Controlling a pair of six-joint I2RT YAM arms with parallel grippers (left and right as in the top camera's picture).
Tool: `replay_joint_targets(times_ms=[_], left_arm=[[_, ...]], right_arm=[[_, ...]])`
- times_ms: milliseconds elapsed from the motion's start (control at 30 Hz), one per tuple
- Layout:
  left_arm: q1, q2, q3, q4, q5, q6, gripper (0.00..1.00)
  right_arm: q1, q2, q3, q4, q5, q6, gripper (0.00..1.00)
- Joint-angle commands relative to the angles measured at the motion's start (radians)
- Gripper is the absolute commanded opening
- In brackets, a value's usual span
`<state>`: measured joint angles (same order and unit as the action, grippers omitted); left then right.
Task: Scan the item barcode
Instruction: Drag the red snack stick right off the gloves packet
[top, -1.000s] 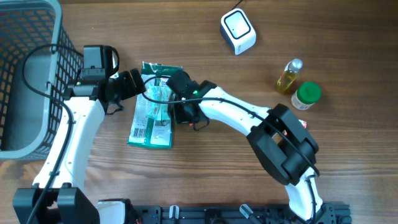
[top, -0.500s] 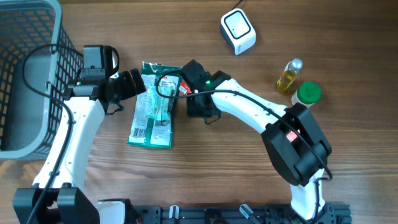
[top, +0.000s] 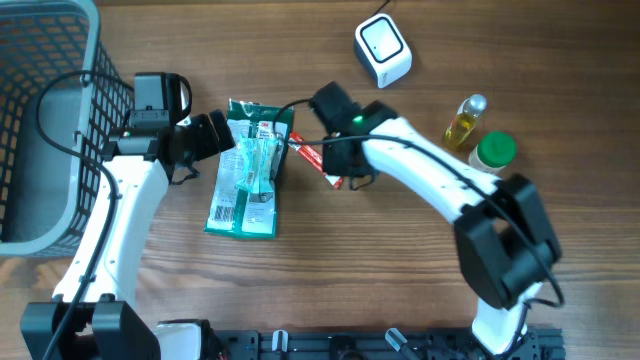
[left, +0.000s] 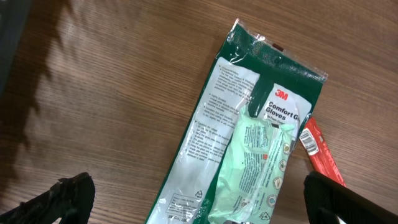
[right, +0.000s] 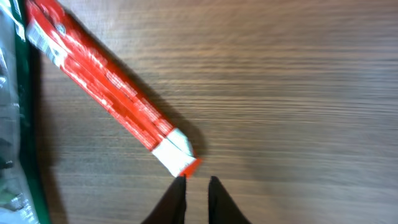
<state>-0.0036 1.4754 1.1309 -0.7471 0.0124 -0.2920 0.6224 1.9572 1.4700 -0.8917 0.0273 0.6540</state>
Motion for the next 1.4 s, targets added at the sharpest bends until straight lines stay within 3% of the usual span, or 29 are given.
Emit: replay_joint_targets(times_ms=[0, 200, 300, 367, 800, 1167, 1367], left_arm=[[0.004, -0.002, 0.01, 0.003, -0.006, -0.011, 1.0], [0.004, -0.002, 0.01, 0.003, -0.006, -0.011, 1.0], [0.004, -0.002, 0.01, 0.003, -0.006, -0.011, 1.0], [0.004, -0.002, 0.01, 0.003, -0.006, -0.011, 1.0], [0.004, -0.002, 0.01, 0.003, -0.006, -0.011, 1.0], [0.004, -0.002, 0.01, 0.003, -0.006, -0.011, 1.0], [0.004, -0.002, 0.01, 0.003, -0.006, -0.011, 1.0]], right_arm=[[-0.048, -0.031, -0.01, -0.022, -0.04, 0.0, 0.15], [-0.058, -0.031, -0.042, 0.045, -0.161, -0.052, 0.25], [-0.053, -0.031, -0.071, 0.127, -0.163, -0.048, 0.16], [-0.053, -0.031, -0.085, 0.163, -0.164, -0.049, 0.04], [-0.034, -0.03, -0.108, 0.267, -0.186, -0.033, 0.04], [-0.025, -0.029, -0.35, 0.633, -0.186, 0.057, 0.04], [-0.025, -0.026, -0.385, 0.681, -0.185, 0.056, 0.04]])
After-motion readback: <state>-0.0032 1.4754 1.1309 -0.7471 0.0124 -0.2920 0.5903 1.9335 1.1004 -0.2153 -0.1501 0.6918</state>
